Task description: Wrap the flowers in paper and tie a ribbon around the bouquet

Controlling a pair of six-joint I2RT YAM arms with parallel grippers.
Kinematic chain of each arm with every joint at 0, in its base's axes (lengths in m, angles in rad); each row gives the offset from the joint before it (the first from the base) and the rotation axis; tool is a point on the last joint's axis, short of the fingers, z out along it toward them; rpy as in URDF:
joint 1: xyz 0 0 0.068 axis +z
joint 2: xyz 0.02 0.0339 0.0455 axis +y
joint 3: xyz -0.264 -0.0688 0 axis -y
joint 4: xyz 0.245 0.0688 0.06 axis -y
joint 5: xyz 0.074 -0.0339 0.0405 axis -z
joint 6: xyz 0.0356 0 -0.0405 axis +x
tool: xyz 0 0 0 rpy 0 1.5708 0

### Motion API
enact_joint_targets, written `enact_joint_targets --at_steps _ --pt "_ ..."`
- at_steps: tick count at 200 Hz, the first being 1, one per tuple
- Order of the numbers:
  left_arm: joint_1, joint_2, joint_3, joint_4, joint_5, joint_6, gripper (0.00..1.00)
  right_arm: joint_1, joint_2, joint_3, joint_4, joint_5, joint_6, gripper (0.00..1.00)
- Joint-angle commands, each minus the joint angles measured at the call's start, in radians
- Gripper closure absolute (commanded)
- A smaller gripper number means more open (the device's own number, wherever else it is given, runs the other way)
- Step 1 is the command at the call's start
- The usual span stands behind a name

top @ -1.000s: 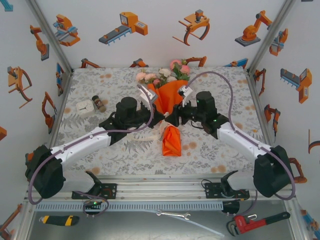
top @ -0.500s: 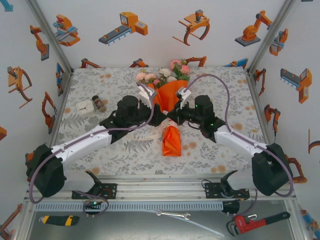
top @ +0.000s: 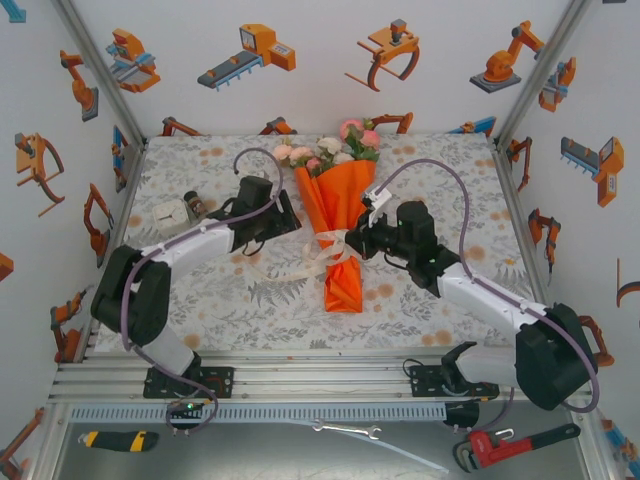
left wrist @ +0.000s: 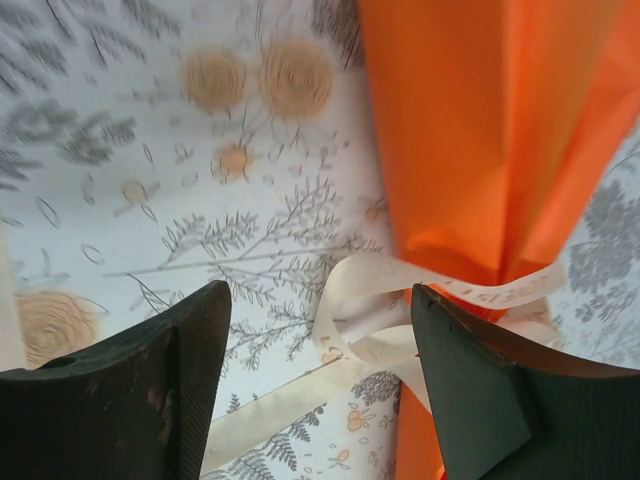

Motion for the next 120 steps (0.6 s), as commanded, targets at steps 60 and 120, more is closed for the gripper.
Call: enact_joint_targets --at_steps 60,120 --pt "-0.019 0.142 0.025 -0.011 0.209 -0.081 0.42 0.004 -0.012 0.011 -0.028 0.031 0.000 1.00" --pt "-0.033 0.155 0.052 -0.095 0.202 -0.036 0.62 0.004 -0.010 0.015 -0.032 0.037 0.003 1.00"
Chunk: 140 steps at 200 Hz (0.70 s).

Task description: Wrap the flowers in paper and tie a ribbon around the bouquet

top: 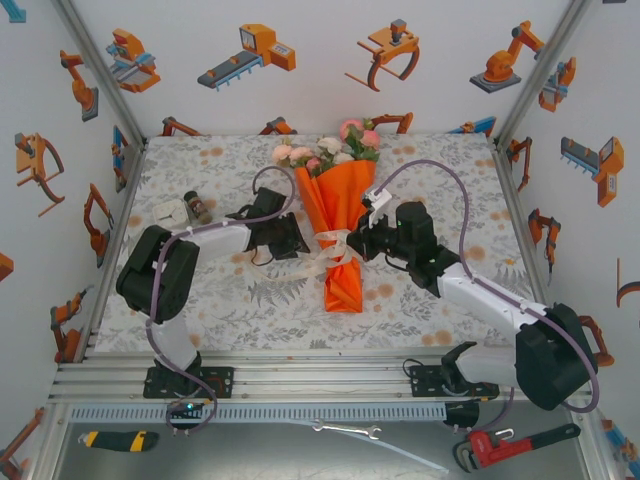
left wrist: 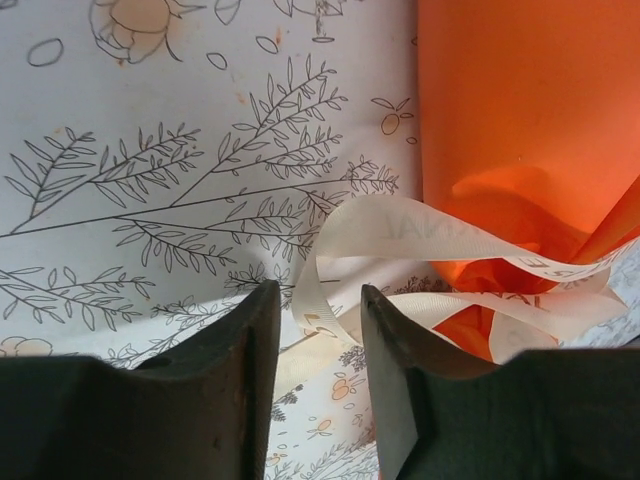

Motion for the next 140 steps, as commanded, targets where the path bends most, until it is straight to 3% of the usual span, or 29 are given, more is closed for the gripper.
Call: enact_joint_targets --at_steps 1,28,52,94,140 --pt "-0.006 0.001 0.034 -0.073 -0.001 0.031 0.62 0.004 -0.010 0.016 0.000 0.018 0.003 1.00" --pt "-0.007 -0.001 0.044 -0.115 -0.017 0.041 0.69 0.004 -0.009 0.022 0.000 0.021 0.003 1.00" --pt "0.000 -0.056 0.041 -0.135 -0.026 0.043 1.00 0.004 -0.014 0.033 -0.002 0.065 0.036 1.00" --pt "-0.036 -0.322 -0.035 -0.117 -0.030 -0.040 1.00 0.018 0.045 0.130 -0.082 0.240 0.237 1.00" --pt "-0.184 -0.389 -0.119 0.080 0.039 -0.382 1.00 0.036 0.163 0.228 -0.178 0.330 0.319 1.00"
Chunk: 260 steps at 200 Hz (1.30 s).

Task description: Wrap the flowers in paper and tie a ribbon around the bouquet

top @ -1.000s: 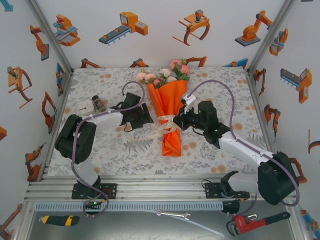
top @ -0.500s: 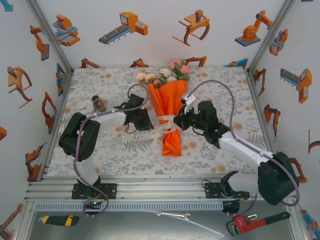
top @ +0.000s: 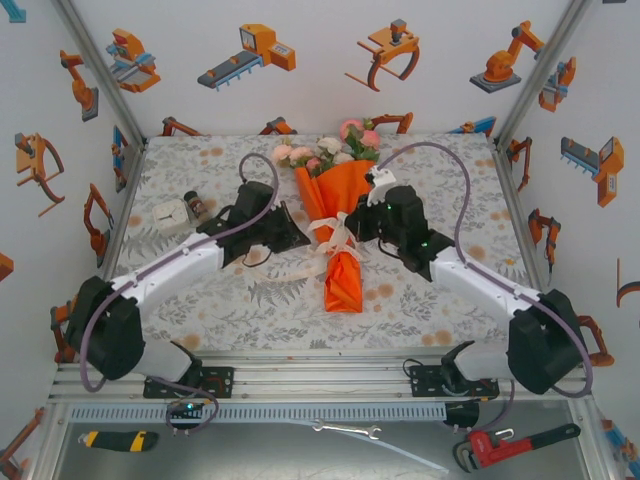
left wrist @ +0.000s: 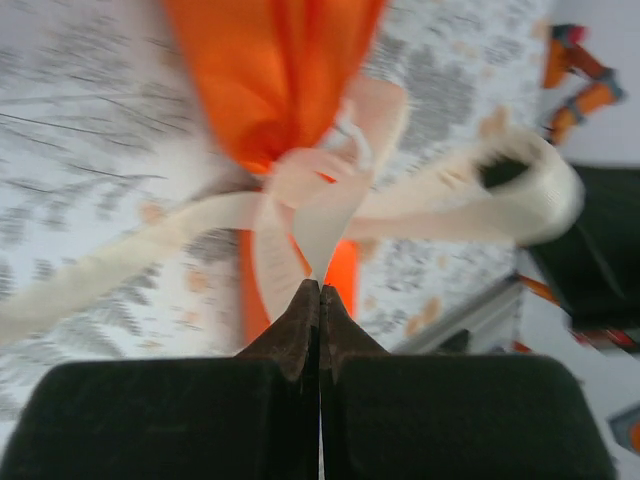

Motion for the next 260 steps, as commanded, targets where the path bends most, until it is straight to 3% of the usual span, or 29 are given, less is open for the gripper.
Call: enact_joint_targets --at_steps 1,21,45,66,74,113,154,176,189,205,217,236,260 --pt "-0.070 0.016 -0.060 0.127 0.052 -0.239 1.00 0.010 0.044 0.048 -0.067 0.083 0.081 1.00" --pt "-0.157 0.057 -0.047 0.259 0.033 -0.355 0.98 0.011 0.064 0.055 -0.070 0.089 0.093 1.00" --pt "-0.244 0.163 0.051 0.258 -0.022 -0.318 0.94 0.011 0.067 0.055 -0.080 0.113 0.094 1.00" --pt "-0.286 0.221 0.078 0.266 -0.064 -0.260 0.75 0.011 0.055 0.060 -0.106 0.127 0.087 1.00" --pt "-0.299 0.219 0.075 0.247 -0.106 -0.227 0.72 0.011 0.049 0.060 -0.116 0.129 0.081 1.00" --pt "-0.381 0.091 0.059 0.129 -0.432 0.085 0.53 0.011 0.027 0.049 -0.126 0.126 0.067 1.00" --pt "-0.392 -0.059 -0.028 0.228 -0.473 0.250 0.49 0.011 0.030 0.052 -0.123 0.116 0.047 1.00" --pt "-0.374 -0.142 -0.031 0.178 -0.562 0.283 0.50 0.011 0.018 0.041 -0.106 0.071 0.012 1.00" --pt "-0.306 -0.158 0.002 0.086 -0.538 0.237 0.51 0.012 0.007 0.028 -0.085 0.010 -0.014 1.00" --pt "-0.173 -0.131 0.073 -0.099 -0.411 0.035 0.56 0.023 -0.013 -0.003 -0.039 -0.055 -0.046 1.00" --pt "-0.097 -0.119 0.082 -0.132 -0.299 -0.097 0.59 0.032 -0.027 -0.033 0.001 -0.096 -0.074 1.00" --pt "-0.075 -0.130 0.041 -0.083 -0.293 -0.243 0.59 0.040 -0.036 -0.053 0.017 -0.135 -0.105 1.00" --pt "-0.075 -0.103 0.035 0.006 -0.227 -0.247 0.55 0.049 -0.025 -0.042 0.009 -0.163 -0.112 1.00"
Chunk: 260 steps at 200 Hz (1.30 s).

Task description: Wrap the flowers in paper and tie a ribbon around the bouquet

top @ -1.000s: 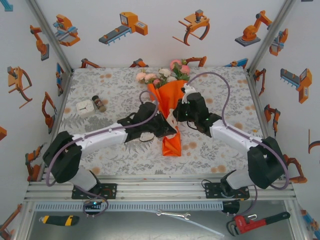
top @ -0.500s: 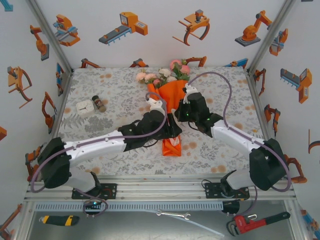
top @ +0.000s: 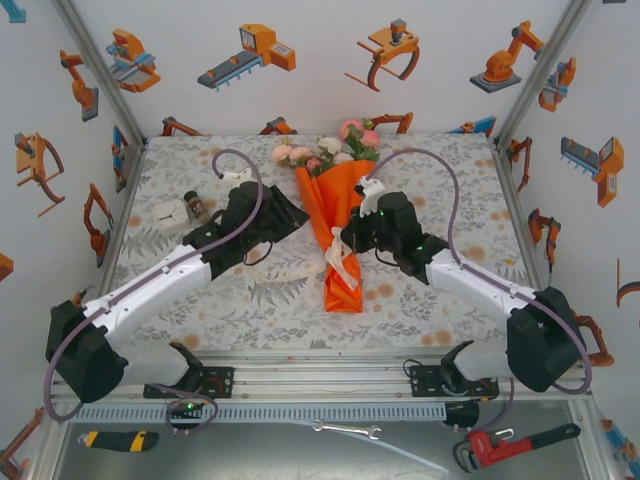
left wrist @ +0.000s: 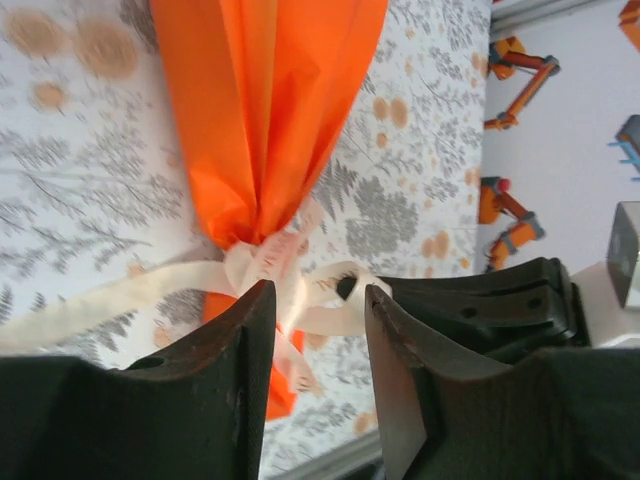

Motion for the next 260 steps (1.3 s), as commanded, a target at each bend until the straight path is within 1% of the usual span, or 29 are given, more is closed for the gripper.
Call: enact_joint_targets --at_steps 1,23,30,56,74,88,121,140,162,174,189,206,231,245,260 --pt "-0.012 0.026 0.000 0.025 0.113 -0.117 0.54 0.012 -0.008 0.002 0.046 -0.067 -0.045 1.00" --pt "-0.015 0.090 0.027 0.042 0.176 -0.107 0.46 0.015 0.006 0.006 0.063 -0.084 -0.039 1.00" --pt "-0.017 0.109 0.028 0.056 0.185 -0.118 0.45 0.015 0.011 0.008 0.070 -0.087 -0.035 1.00" --pt "-0.019 0.176 0.035 0.134 0.243 -0.147 0.46 0.015 0.027 0.017 0.071 -0.103 -0.028 1.00" --pt "-0.026 0.212 0.050 0.151 0.274 -0.165 0.51 0.015 0.033 0.018 0.072 -0.110 -0.024 1.00" --pt "-0.028 0.222 0.040 0.163 0.274 -0.186 0.59 0.016 0.037 0.020 0.071 -0.120 -0.017 1.00" --pt "-0.028 0.222 0.016 0.176 0.263 -0.223 0.88 0.017 0.042 0.020 0.067 -0.140 -0.011 1.00" --pt "-0.027 0.217 0.017 0.160 0.251 -0.222 1.00 0.018 0.034 0.019 0.053 -0.130 -0.010 1.00" --pt "-0.021 0.213 0.016 0.136 0.234 -0.214 1.00 0.017 -0.012 0.018 0.001 -0.076 -0.005 0.82" --pt "-0.020 0.207 0.017 0.120 0.216 -0.206 1.00 0.017 -0.056 0.022 -0.068 -0.007 0.010 0.77" --pt "-0.015 0.204 0.016 0.111 0.206 -0.197 1.00 0.017 -0.119 0.016 -0.161 0.080 0.041 0.73" --pt "-0.012 0.204 0.020 0.105 0.207 -0.190 1.00 0.018 -0.197 -0.030 -0.205 0.129 0.157 0.70" --pt "-0.009 0.199 0.018 0.100 0.199 -0.186 1.00 0.026 -0.285 -0.171 -0.148 0.129 0.425 0.67" --pt "-0.009 0.196 0.020 0.101 0.194 -0.184 1.00 0.057 -0.302 -0.223 -0.166 0.184 0.549 0.60" --pt "-0.009 0.191 0.021 0.100 0.188 -0.181 1.00 0.099 -0.292 -0.241 -0.204 0.238 0.588 0.53"
